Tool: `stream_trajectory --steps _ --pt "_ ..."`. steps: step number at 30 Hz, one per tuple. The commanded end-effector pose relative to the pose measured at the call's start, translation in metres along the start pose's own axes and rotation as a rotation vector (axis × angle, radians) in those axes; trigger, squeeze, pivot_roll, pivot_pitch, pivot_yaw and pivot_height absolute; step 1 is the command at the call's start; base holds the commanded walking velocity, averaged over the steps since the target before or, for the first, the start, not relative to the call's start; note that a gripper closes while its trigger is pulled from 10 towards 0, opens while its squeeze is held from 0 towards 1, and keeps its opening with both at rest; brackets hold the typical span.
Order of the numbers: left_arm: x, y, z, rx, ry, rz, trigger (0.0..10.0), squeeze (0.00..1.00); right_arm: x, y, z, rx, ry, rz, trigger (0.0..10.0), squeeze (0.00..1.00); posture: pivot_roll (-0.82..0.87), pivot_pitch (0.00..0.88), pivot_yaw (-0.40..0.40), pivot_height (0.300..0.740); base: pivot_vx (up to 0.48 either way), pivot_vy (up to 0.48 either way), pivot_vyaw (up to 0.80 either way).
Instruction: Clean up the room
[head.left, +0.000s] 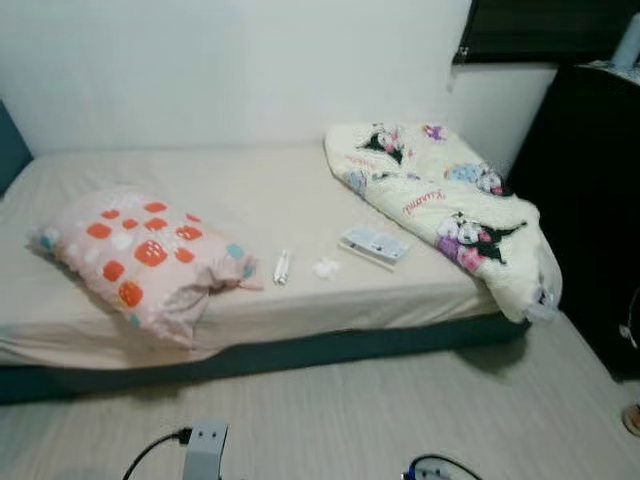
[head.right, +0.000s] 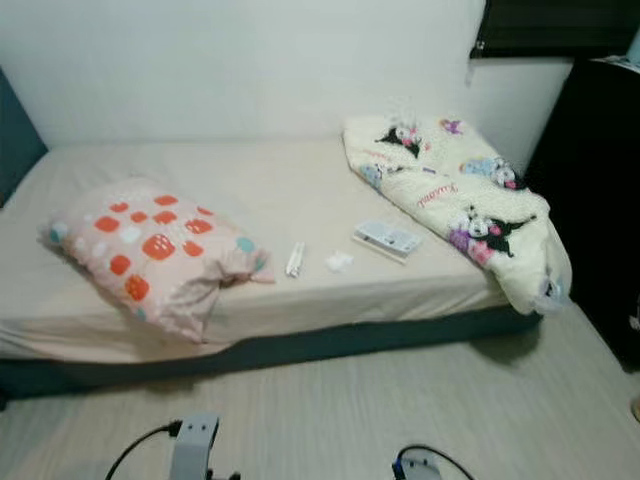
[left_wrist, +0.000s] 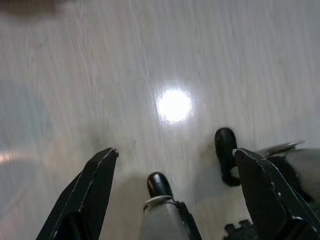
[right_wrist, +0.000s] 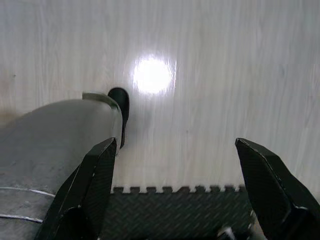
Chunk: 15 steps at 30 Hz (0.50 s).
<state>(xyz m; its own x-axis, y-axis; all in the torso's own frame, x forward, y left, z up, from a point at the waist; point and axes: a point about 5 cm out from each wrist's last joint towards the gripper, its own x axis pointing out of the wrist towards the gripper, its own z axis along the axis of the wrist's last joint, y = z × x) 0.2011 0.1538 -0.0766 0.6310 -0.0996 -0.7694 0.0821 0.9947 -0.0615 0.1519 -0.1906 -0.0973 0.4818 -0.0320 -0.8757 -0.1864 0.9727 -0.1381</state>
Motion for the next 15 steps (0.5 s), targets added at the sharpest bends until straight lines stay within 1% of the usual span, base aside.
stream_trajectory --steps 1,3,5,7,9,10,11,12,13,15 --pt "-0.001 0.002 -0.004 -0.018 0.014 -0.005 10.0 0.0 0.0 0.009 0.001 -0.022 -0.013 0.047 10.0 0.0 -0.05 0.032 -0.007 0.74 0.48 0.0 0.0" --pt "0.0 0.0 -0.002 -0.025 0.005 -0.014 10.0 0.0 0.0 0.01 0.001 -0.027 -0.014 0.054 10.0 0.0 -0.05 0.032 -0.007 0.74 0.48 0.0 0.0" --pt "0.002 -0.003 0.007 -0.049 -0.027 -0.027 10.0 0.0 0.0 0.011 0.001 -0.03 -0.017 0.063 10.0 0.0 -0.05 0.036 -0.006 0.74 0.48 0.0 0.0" --pt "0.002 -0.003 0.009 -0.054 -0.033 -0.027 10.0 0.0 0.0 0.011 0.001 -0.031 -0.017 0.065 10.0 0.0 -0.05 0.036 -0.006 0.74 0.48 0.0 0.0" --pt "0.003 -0.007 0.016 -0.069 -0.054 -0.035 10.0 0.0 0.0 0.015 0.003 -0.045 -0.035 0.106 10.0 0.0 -0.05 0.041 -0.007 0.74 0.48 0.0 0.0" --pt "0.003 -0.007 0.016 -0.069 -0.054 -0.035 10.0 0.0 0.0 0.015 0.003 -0.045 -0.035 0.106 10.0 0.0 -0.05 0.041 -0.007 0.74 0.48 0.0 0.0" --pt "0.004 -0.008 0.019 -0.073 -0.062 -0.04 10.0 0.0 0.0 0.018 0.004 -0.034 -0.044 0.132 10.0 0.0 -0.05 0.041 -0.007 0.74 0.48 0.0 0.0" --pt "0.004 -0.008 0.019 -0.073 -0.062 -0.04 10.0 0.0 0.0 0.018 0.004 -0.034 -0.044 0.132 10.0 0.0 -0.05 0.041 -0.007 0.74 0.48 0.0 0.0" --pt "0.005 -0.01 0.021 -0.075 -0.069 -0.045 10.0 0.0 0.0 0.02 0.005 -0.009 -0.051 0.162 10.0 0.0 -0.05 0.047 -0.007 0.74 0.48 0.0 0.0" --pt "0.005 -0.013 0.024 -0.078 -0.079 -0.053 10.0 0.0 0.0 0.022 0.005 0.008 -0.055 0.181 10.0 0.0 -0.05 0.049 -0.006 0.74 0.48 0.0 0.7"
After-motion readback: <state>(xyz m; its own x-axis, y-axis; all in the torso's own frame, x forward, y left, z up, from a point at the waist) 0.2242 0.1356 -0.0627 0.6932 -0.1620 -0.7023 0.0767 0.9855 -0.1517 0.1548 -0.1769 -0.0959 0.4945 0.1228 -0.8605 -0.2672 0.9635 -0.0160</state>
